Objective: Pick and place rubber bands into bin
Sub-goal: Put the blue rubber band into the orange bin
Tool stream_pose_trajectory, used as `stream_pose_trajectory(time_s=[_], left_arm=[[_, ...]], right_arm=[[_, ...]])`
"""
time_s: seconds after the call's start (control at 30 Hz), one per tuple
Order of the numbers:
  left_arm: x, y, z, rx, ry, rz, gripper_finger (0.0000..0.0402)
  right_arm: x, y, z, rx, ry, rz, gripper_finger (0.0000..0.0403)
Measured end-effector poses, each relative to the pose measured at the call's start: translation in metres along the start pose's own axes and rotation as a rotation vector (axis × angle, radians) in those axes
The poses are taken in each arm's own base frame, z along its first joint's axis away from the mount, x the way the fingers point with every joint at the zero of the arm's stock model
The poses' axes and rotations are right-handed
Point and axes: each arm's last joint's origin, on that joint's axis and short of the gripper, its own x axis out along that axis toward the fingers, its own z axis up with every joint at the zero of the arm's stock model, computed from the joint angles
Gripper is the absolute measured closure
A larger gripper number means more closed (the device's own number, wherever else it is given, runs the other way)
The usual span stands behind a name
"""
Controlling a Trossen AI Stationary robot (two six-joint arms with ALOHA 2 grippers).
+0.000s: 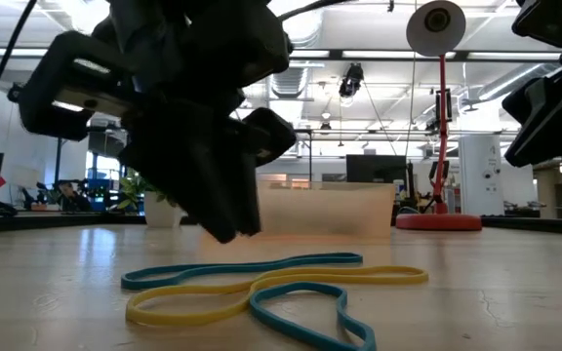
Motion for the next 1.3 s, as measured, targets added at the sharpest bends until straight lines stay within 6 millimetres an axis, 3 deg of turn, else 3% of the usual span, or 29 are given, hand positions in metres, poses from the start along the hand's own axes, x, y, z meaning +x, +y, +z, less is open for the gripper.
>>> stream_pose_trajectory(time_s=[0.6,1.07,1.3], left_arm=[[0.003,-0.006,0.001,0.011,-0.015,-0.011,0.0315],[0.021,-0.007,-0.003,0.007,-0.011,-0.03,0.0315],[0.021,-0.007,-0.005,-0.013,0.018,0.035,0.0315]], right_arm=[[0.0,0.0,0.0,0.0,0.0,0.0,0.0342],[0.0,0.001,0.0,0.004,-0.004,0.004,0.0342],[0.0,0.001,0.0,0.005,-0.005,0.005,0.0346]])
